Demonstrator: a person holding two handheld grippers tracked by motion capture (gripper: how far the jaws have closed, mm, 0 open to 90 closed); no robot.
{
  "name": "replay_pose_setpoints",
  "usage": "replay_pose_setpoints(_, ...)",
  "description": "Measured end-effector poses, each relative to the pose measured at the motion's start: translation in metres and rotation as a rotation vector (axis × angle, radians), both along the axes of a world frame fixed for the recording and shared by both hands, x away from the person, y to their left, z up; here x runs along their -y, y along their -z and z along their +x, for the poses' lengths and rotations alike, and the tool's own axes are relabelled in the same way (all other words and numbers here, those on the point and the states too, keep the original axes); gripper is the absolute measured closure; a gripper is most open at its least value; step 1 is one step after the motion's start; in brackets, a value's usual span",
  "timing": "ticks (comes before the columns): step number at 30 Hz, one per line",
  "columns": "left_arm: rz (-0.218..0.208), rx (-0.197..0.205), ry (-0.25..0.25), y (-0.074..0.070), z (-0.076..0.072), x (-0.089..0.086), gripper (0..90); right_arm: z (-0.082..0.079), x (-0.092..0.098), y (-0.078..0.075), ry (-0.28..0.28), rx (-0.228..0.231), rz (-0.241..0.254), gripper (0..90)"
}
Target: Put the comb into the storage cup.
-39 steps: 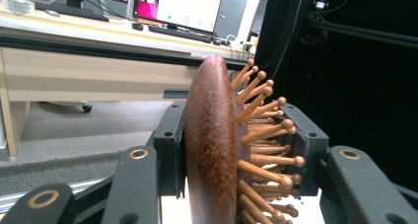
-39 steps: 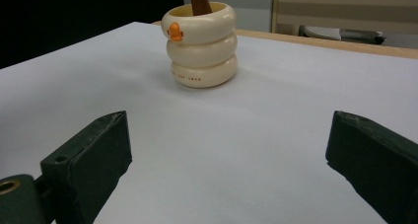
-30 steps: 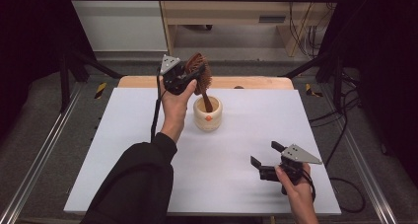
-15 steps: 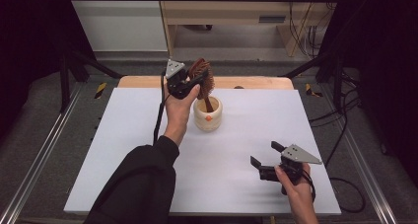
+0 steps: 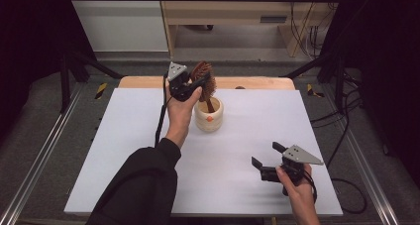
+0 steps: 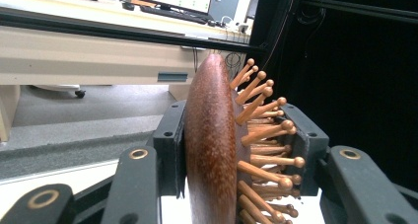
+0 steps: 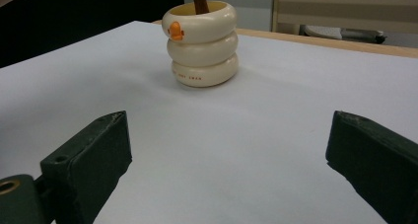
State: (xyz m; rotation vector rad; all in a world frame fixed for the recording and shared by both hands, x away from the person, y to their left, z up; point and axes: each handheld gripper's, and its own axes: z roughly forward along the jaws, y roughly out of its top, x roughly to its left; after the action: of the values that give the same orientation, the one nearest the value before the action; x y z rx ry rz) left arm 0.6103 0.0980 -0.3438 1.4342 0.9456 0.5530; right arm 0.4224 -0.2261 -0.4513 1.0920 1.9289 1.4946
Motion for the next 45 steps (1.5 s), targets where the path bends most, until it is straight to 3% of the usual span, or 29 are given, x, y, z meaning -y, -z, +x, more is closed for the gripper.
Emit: replay_pose_setpoints(45,-0.007,-0.019,0.021,0.013,-0.004,0.006,51.2,0.000,-0.001,0.001,-0.003,-0.002,-0.004,3.9)
